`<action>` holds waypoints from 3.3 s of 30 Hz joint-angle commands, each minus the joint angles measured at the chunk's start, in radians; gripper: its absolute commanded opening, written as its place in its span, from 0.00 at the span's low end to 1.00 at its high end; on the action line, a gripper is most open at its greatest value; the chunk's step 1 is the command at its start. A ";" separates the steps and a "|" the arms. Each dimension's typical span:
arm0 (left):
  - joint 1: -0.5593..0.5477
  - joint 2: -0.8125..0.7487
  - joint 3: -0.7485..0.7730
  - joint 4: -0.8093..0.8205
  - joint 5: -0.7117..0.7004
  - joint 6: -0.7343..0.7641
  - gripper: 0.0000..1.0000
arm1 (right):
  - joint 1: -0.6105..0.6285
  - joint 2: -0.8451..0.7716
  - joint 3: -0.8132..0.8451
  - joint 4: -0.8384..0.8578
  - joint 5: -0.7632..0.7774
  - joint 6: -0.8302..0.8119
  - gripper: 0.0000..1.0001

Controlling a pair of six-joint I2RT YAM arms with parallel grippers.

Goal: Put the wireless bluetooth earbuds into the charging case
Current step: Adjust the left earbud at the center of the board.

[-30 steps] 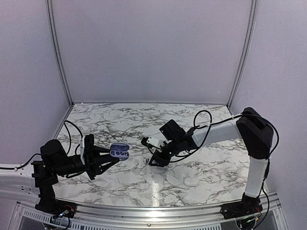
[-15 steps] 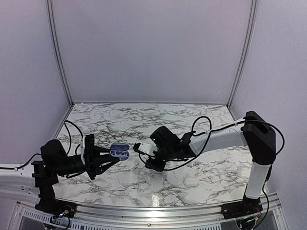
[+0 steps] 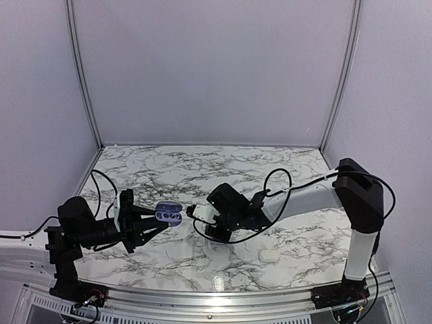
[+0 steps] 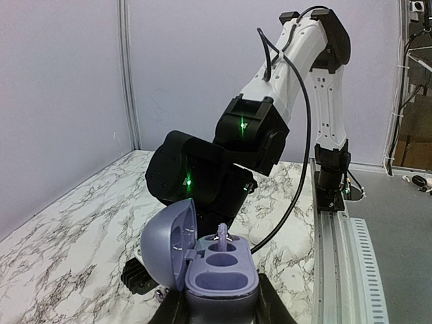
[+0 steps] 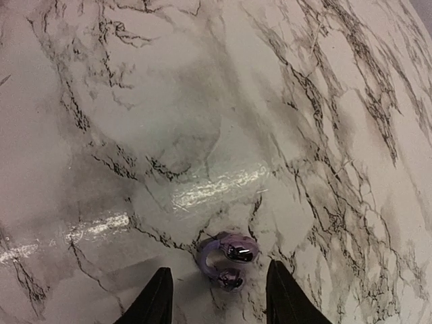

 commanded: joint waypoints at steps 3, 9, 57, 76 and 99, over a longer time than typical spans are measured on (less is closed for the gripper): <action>0.007 -0.007 0.013 0.029 -0.008 0.009 0.00 | 0.027 0.043 0.042 0.019 0.044 -0.023 0.40; 0.007 -0.010 0.010 0.028 -0.012 0.010 0.00 | 0.038 0.083 0.064 0.022 0.107 -0.023 0.39; 0.007 -0.032 0.002 0.023 -0.019 0.010 0.00 | -0.035 0.056 0.057 0.065 0.194 -0.057 0.09; 0.007 -0.040 -0.002 0.023 -0.018 0.012 0.00 | -0.053 0.052 0.117 0.032 0.096 -0.127 0.14; 0.007 -0.044 -0.001 0.023 -0.020 0.015 0.00 | -0.288 -0.002 0.052 0.131 -0.365 -0.138 0.40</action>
